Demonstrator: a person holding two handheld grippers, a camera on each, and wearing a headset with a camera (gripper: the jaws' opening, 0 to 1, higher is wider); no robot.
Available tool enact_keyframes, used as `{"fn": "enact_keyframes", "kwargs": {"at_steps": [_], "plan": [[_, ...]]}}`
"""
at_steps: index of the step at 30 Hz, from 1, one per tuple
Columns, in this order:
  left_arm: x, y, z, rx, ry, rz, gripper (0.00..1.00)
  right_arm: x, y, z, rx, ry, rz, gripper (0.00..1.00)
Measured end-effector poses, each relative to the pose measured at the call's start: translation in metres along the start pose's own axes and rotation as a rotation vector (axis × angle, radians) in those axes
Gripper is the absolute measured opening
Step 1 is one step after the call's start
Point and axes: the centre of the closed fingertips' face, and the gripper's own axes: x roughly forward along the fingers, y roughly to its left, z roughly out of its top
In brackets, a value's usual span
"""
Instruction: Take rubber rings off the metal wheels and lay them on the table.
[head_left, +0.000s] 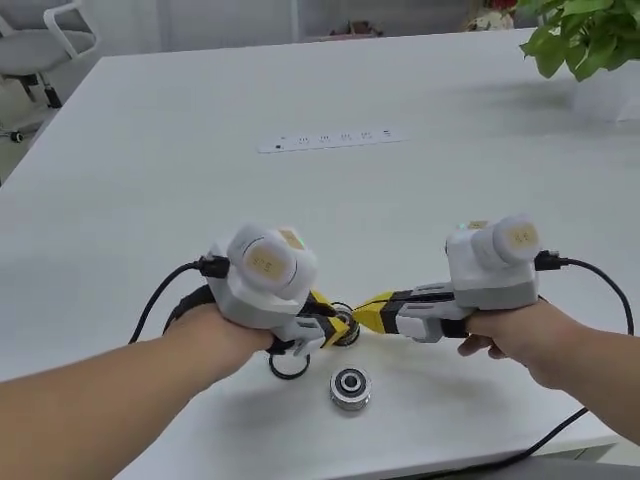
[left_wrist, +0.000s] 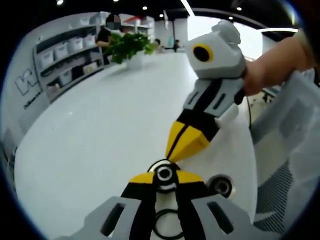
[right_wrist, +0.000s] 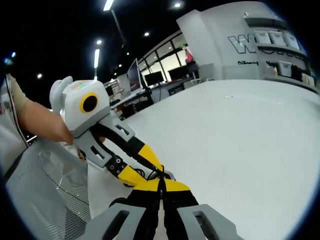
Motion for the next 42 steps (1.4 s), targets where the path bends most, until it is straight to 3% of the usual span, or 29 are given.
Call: {"fn": "enact_keyframes", "kwargs": {"at_steps": [15, 27, 42], "plan": [[-0.029, -0.001, 0.011, -0.007, -0.061, -0.016, 0.27, -0.001, 0.009, 0.013, 0.015, -0.02, 0.012, 0.0], [-0.064, 0.001, 0.016, -0.014, -0.117, -0.007, 0.4, -0.002, 0.02, 0.024, 0.005, -0.027, 0.034, 0.0], [-0.092, 0.003, 0.003, -0.044, -0.14, 0.018, 0.54, 0.003, 0.036, 0.036, -0.005, -0.014, 0.066, 0.0]]}}
